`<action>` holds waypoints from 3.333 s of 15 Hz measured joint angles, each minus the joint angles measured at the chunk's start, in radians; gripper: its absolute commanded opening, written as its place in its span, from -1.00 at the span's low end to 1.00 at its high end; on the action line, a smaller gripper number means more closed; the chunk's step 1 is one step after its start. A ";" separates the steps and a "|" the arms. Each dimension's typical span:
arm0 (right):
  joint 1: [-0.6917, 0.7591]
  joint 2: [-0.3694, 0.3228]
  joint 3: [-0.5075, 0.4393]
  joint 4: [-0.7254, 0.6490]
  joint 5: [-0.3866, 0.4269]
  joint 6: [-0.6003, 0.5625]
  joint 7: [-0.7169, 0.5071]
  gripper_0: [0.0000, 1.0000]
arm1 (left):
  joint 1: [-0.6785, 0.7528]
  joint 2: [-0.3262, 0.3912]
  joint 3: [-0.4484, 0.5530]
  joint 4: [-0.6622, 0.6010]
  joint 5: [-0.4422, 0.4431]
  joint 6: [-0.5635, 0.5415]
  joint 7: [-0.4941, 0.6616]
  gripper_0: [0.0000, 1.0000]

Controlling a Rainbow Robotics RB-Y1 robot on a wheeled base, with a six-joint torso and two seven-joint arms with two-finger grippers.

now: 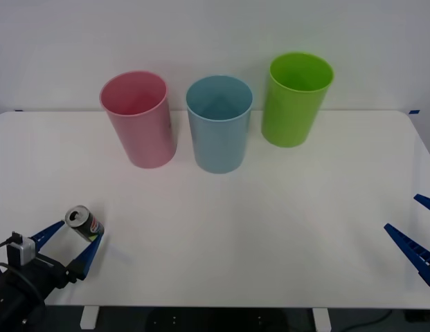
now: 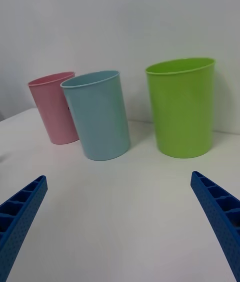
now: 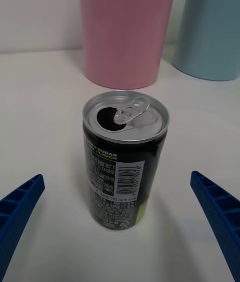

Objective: Grasp the object on the table and drop it into the matching bin: aluminum can to the light blue bin, PET bottle to the pink bin.

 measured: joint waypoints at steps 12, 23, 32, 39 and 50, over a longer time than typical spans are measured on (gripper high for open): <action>0.000 0.000 0.000 0.000 0.000 0.000 0.000 1.00 | -0.117 0.001 -0.012 0.115 -0.002 0.005 -0.019 1.00; 0.000 0.000 0.000 0.000 0.000 0.000 0.000 1.00 | -0.118 0.000 -0.023 0.116 0.003 0.015 -0.023 -1.00; 0.000 0.000 0.000 0.000 0.000 0.000 0.000 1.00 | -0.118 0.001 -0.023 0.116 0.020 0.014 -0.025 -1.00; 0.000 0.000 0.000 0.000 0.000 0.000 0.000 1.00 | -0.098 0.001 -0.002 0.028 0.080 -0.073 0.008 -1.00; 0.000 0.000 0.000 0.000 0.000 0.000 0.000 1.00 | -0.003 0.000 -0.083 -0.269 0.232 -0.045 0.041 -1.00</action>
